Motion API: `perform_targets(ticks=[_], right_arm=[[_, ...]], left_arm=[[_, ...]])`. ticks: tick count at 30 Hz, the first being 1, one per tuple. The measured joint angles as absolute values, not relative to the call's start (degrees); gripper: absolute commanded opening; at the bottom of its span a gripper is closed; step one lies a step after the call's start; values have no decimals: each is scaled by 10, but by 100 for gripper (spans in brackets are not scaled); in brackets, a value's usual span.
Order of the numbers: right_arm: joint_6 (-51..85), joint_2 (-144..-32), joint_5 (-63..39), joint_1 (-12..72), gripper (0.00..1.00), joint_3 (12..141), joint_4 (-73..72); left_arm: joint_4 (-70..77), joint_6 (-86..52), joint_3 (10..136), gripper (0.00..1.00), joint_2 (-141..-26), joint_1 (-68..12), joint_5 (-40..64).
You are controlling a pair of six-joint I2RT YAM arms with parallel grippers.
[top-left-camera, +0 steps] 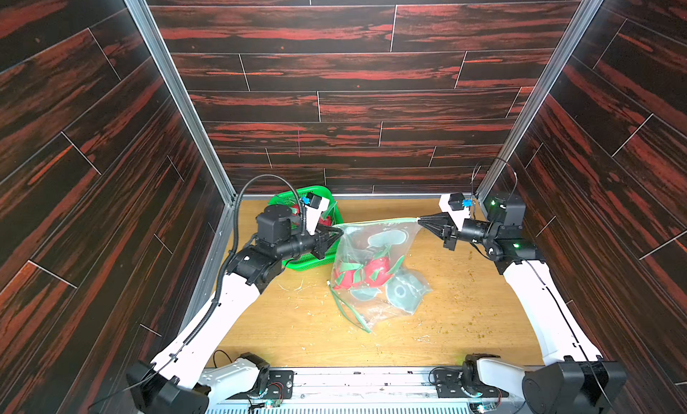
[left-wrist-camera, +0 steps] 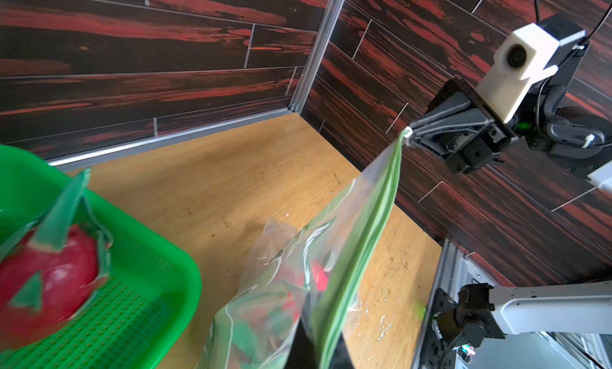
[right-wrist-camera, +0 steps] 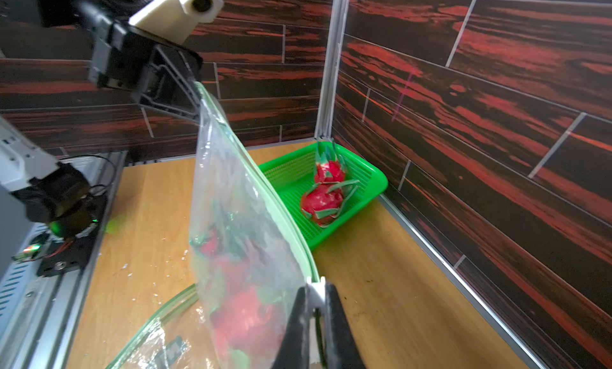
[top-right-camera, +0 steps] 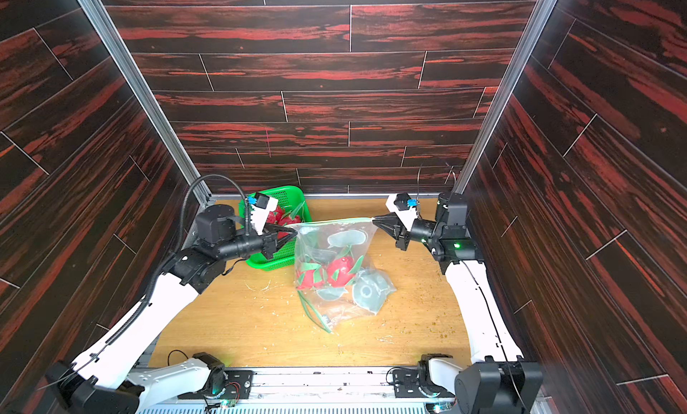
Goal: Open the zip-top bag and take out the dragon fruit
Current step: Unzip the zipper on the zipper food storage bag, then adjust the zipper food storage bag in the zipper food storage bag.
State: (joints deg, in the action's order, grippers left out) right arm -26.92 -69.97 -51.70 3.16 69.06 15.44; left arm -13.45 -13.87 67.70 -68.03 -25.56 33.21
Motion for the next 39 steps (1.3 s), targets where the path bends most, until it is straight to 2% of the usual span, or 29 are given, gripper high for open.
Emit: perform_targets(ticks=[13, 18, 20, 24, 30, 37, 39], right_arm=[[-172, -717, -473, 25, 0, 693, 73], [-147, -723, -485, 25, 0, 667, 47], [-139, -723, -493, 25, 0, 654, 33], [-135, -723, -510, 25, 0, 645, 15], [-144, -719, -548, 28, 0, 643, 14], [-157, -717, -569, 33, 0, 643, 14], [-158, -717, -570, 34, 0, 643, 15]], left_arm=[[-53, -169, 638, 0, -729, -310, 336], [-45, -177, 637, 20, -761, -312, 323], [-58, -173, 645, 35, -773, -313, 318], [-115, -162, 694, 40, -787, -314, 308], [-218, -134, 829, 58, -795, -315, 293], [-321, -99, 960, 64, -849, -316, 270], [-352, -85, 992, 69, -881, -318, 270]])
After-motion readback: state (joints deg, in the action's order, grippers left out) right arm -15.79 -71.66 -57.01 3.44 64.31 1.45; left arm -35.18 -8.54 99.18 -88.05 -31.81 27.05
